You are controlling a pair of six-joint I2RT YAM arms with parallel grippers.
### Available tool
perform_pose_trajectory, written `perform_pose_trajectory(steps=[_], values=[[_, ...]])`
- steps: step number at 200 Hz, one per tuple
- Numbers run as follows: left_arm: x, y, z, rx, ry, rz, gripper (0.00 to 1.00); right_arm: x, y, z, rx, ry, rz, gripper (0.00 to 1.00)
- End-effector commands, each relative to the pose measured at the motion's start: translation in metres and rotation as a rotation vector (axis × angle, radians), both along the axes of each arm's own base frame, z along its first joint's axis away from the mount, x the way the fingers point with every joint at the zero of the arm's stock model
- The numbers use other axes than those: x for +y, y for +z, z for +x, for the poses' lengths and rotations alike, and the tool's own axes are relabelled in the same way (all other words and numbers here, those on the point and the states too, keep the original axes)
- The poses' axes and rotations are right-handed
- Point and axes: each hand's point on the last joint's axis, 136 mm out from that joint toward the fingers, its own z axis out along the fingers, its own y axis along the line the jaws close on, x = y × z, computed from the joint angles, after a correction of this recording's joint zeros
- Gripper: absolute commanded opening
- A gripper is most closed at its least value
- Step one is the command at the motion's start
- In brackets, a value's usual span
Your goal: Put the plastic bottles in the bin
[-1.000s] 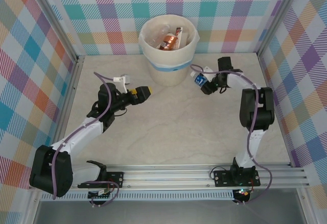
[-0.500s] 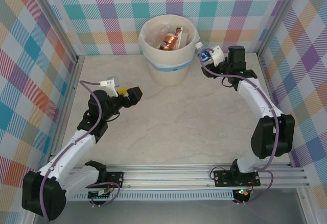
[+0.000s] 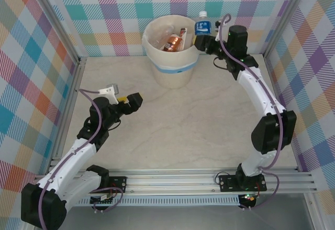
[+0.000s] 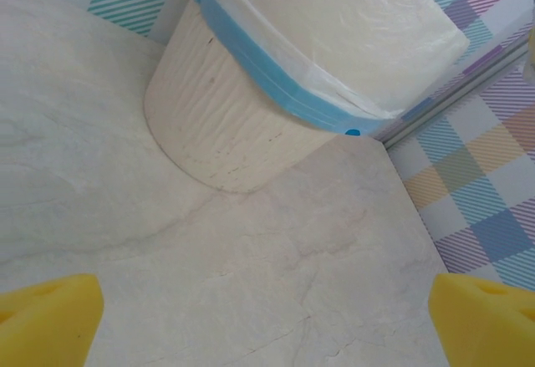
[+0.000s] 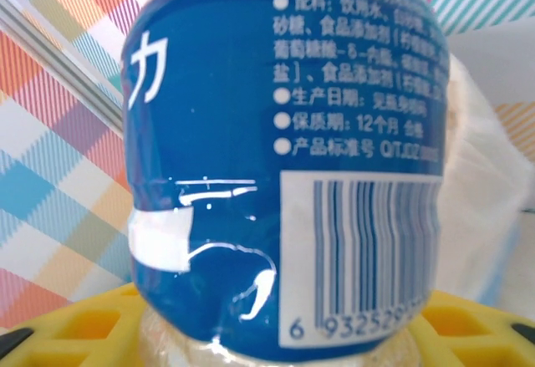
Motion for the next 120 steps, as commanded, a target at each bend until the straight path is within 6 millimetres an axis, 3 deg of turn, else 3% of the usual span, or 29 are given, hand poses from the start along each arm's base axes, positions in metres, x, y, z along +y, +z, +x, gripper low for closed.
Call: perform_pose_trajectory(steps=[1,36,66,98,120], values=[[0.006,-0.001,-0.001,0.012,0.039,-0.033,1.00,0.020,-0.001,0.011,0.115,-0.005,0.096,0.45],[0.002,-0.002,0.000,0.041,0.011,-0.039,1.00,0.029,0.006,0.039,0.136,-0.078,0.134,0.50],[0.001,-0.004,0.000,0.061,0.015,-0.062,1.00,0.045,-0.001,0.055,0.163,-0.110,0.070,0.53],[0.003,-0.003,-0.001,0.070,0.018,-0.072,1.00,0.035,-0.014,0.078,0.140,-0.309,-0.085,0.60],[0.007,-0.006,-0.003,0.080,0.031,-0.072,1.00,0.035,-0.015,0.081,0.113,-0.388,-0.149,0.68]])
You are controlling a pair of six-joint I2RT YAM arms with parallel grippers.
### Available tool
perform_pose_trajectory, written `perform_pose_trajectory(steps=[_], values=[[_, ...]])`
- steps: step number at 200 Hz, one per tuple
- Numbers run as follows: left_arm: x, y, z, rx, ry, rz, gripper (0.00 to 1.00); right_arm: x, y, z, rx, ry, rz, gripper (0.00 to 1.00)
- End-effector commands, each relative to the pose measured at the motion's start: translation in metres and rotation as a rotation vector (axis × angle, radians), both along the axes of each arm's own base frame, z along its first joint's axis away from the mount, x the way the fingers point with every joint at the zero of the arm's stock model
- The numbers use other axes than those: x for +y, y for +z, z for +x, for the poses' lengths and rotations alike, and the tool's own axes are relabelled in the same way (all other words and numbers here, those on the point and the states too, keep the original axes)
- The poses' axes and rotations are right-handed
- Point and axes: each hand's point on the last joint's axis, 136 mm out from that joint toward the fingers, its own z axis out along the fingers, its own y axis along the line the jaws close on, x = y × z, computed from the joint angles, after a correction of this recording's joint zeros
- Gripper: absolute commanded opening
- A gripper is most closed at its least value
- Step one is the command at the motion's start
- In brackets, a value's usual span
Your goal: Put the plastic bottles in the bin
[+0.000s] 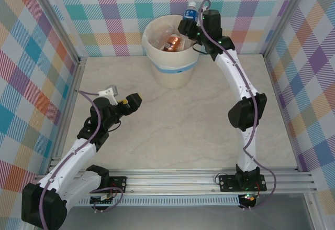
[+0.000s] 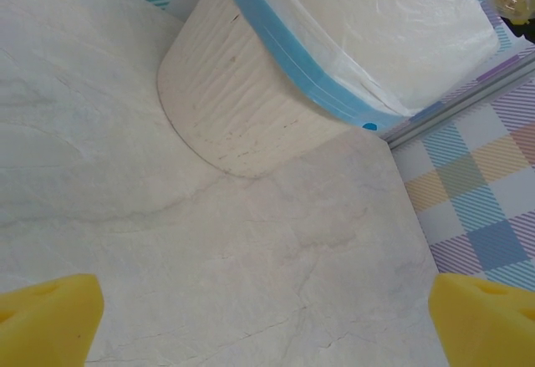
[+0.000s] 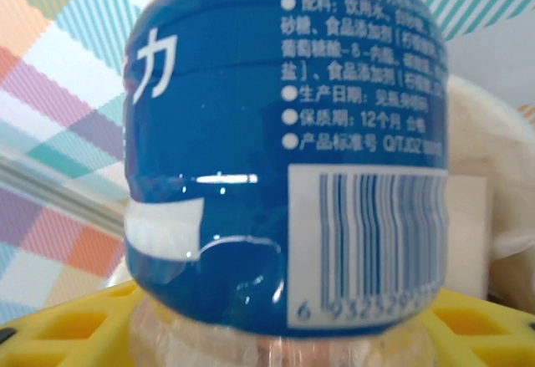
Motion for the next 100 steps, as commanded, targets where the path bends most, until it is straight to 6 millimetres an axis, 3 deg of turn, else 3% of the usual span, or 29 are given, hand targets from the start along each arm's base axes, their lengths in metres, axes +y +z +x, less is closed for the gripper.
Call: perform_pose_trajectory(steps=[1,46,100], values=[[0.002,0.007,-0.002,0.001,0.005,-0.021,1.00,-0.013,-0.008,0.002,0.003,-0.145,-0.143,0.69],[0.011,0.002,-0.006,0.018,0.045,-0.047,1.00,-0.016,0.004,-0.005,-0.028,-0.223,-0.197,0.84],[0.025,-0.001,-0.003,0.029,0.106,-0.030,1.00,-0.015,0.035,-0.038,-0.083,-0.162,-0.182,0.91]])
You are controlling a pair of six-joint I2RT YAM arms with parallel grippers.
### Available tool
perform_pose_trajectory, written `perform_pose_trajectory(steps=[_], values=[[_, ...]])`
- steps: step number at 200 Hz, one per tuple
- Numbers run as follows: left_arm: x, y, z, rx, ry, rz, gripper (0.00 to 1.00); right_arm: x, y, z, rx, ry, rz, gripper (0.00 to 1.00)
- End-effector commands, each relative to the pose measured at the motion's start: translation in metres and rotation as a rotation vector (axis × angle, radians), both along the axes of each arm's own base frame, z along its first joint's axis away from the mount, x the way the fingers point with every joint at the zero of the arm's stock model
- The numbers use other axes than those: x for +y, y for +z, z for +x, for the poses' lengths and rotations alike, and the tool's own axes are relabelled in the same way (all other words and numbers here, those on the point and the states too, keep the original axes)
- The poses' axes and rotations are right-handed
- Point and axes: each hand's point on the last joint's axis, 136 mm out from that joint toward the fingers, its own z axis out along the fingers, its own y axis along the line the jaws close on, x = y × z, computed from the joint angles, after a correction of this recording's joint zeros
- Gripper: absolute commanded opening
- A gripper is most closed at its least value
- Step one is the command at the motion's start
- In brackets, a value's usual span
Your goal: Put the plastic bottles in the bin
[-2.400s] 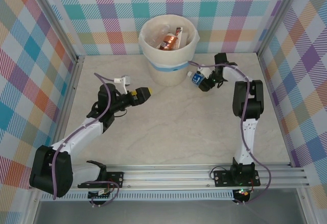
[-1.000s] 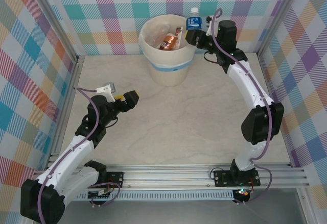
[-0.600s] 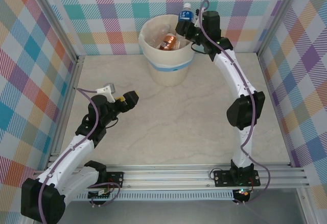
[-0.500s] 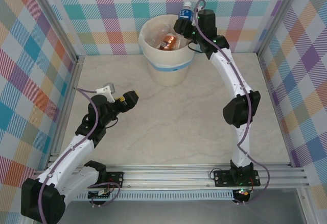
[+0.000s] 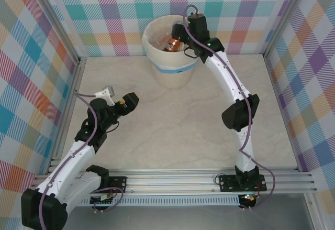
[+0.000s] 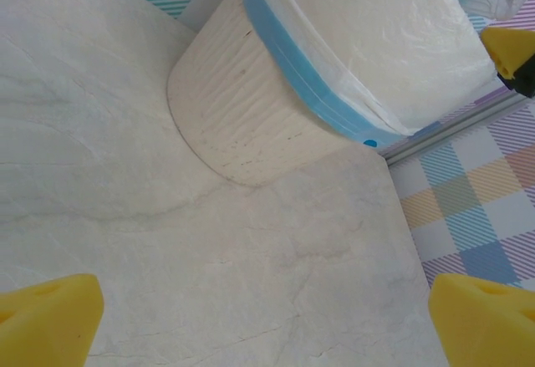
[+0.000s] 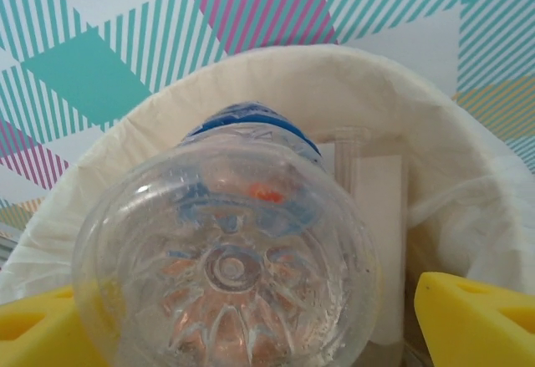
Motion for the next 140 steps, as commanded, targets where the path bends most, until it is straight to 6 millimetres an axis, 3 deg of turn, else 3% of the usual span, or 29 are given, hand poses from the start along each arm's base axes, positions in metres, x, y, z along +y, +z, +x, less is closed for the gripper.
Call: perform_pose_trajectory(steps=[1,35,73,107,140], values=[[0.012,-0.005,0.000,0.017,0.052,0.008,1.00,-0.008,0.055,-0.028,-0.108,0.023,0.025,0.91],[0.030,-0.006,0.006,0.027,0.121,0.050,1.00,-0.013,0.065,-0.058,-0.174,0.079,0.052,0.92],[0.093,-0.006,0.018,0.010,0.387,0.247,1.00,-0.042,0.049,-0.109,-0.211,0.085,0.010,0.98],[0.161,-0.006,0.017,-0.020,0.677,0.468,1.00,-0.105,0.017,-0.159,-0.226,-0.049,-0.153,1.00],[0.203,-0.028,0.015,0.034,0.809,0.688,1.00,-0.179,-0.046,-0.196,-0.143,-0.243,-0.318,1.00]])
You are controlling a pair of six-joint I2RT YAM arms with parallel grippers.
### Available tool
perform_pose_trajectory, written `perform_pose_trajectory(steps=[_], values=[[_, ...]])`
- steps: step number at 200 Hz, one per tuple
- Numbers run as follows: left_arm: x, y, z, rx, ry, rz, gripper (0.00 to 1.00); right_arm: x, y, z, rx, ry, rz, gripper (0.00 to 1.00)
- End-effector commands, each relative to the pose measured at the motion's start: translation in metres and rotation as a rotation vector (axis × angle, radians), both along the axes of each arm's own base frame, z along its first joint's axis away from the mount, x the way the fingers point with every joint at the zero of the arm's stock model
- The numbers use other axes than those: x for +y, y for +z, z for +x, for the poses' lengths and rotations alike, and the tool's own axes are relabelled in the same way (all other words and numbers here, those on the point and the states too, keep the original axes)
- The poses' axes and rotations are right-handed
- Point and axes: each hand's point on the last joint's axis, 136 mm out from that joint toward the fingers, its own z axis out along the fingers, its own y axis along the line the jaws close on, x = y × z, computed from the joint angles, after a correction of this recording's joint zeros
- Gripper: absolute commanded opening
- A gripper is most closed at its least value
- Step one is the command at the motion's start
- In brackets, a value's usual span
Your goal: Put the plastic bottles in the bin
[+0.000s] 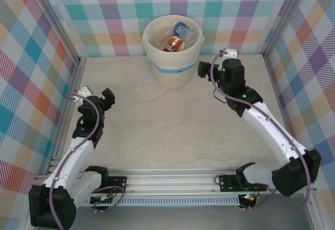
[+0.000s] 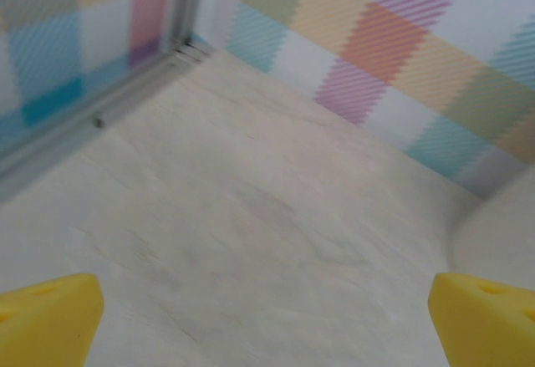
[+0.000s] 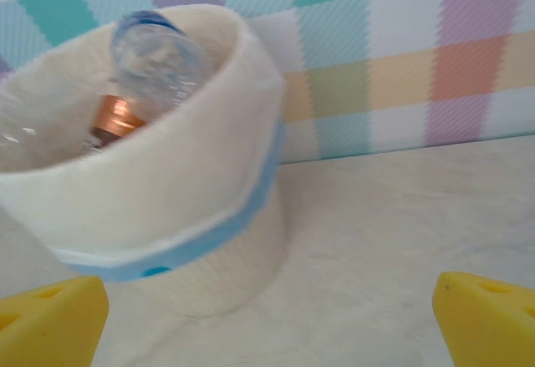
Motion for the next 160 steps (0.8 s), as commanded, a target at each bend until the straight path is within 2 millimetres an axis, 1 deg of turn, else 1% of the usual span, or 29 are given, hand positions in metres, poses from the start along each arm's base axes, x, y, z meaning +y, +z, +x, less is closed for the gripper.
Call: perform_pose_trajectory(steps=[1,11,20,32,40,56,63,77,83,97,102,105,108,121,127,133,147,160], values=[[0.044,-0.009,-0.007,0.055,0.172,0.203,1.00,-0.059,-0.025,-0.015,-0.014,-0.195,-0.125,1.00],[0.048,-0.025,-0.003,0.097,0.168,0.198,1.00,-0.084,-0.050,-0.023,0.006,-0.258,-0.121,1.00],[0.045,-0.040,0.002,0.141,0.129,0.187,1.00,-0.106,-0.073,-0.029,0.028,-0.319,-0.103,1.00],[0.041,-0.057,0.008,0.181,0.092,0.183,1.00,-0.129,-0.103,-0.035,0.064,-0.359,-0.088,1.00],[0.039,-0.067,0.010,0.196,0.083,0.184,1.00,-0.139,-0.124,-0.039,0.095,-0.367,-0.070,1.00],[0.043,-0.082,0.010,0.199,0.092,0.191,1.00,-0.147,-0.160,-0.042,0.151,-0.346,-0.046,1.00],[0.043,-0.088,0.011,0.198,0.076,0.193,1.00,-0.148,-0.174,-0.042,0.169,-0.329,-0.049,1.00],[0.034,-0.104,0.021,0.210,-0.016,0.195,1.00,-0.148,-0.193,-0.040,0.174,-0.297,-0.057,1.00],[0.030,-0.107,0.026,0.221,-0.050,0.195,1.00,-0.145,-0.201,-0.039,0.178,-0.275,-0.056,1.00],[0.013,-0.108,0.042,0.219,-0.173,0.207,1.00,-0.140,-0.216,-0.036,0.198,-0.227,-0.052,1.00],[0.010,-0.105,0.047,0.193,-0.195,0.215,1.00,-0.137,-0.219,-0.035,0.206,-0.208,-0.051,1.00],[0.009,-0.108,0.048,0.198,-0.203,0.214,1.00,-0.136,-0.222,-0.034,0.216,-0.200,-0.052,1.00],[0.009,-0.111,0.048,0.217,-0.206,0.209,1.00,-0.135,-0.224,-0.033,0.219,-0.190,-0.050,1.00],[0.006,-0.110,0.049,0.213,-0.225,0.208,1.00,-0.127,-0.229,-0.028,0.227,-0.144,-0.045,1.00],[0.003,-0.106,0.048,0.185,-0.243,0.210,1.00,-0.123,-0.229,-0.026,0.231,-0.118,-0.045,1.00],[0.000,-0.107,0.043,0.164,-0.261,0.215,1.00,-0.120,-0.229,-0.023,0.225,-0.094,-0.048,1.00],[-0.007,-0.099,0.032,0.095,-0.293,0.231,1.00,-0.113,-0.227,-0.016,0.210,-0.049,-0.052,1.00],[-0.011,-0.095,0.028,0.061,-0.307,0.239,1.00,-0.107,-0.228,-0.010,0.211,-0.011,-0.055,1.00]])
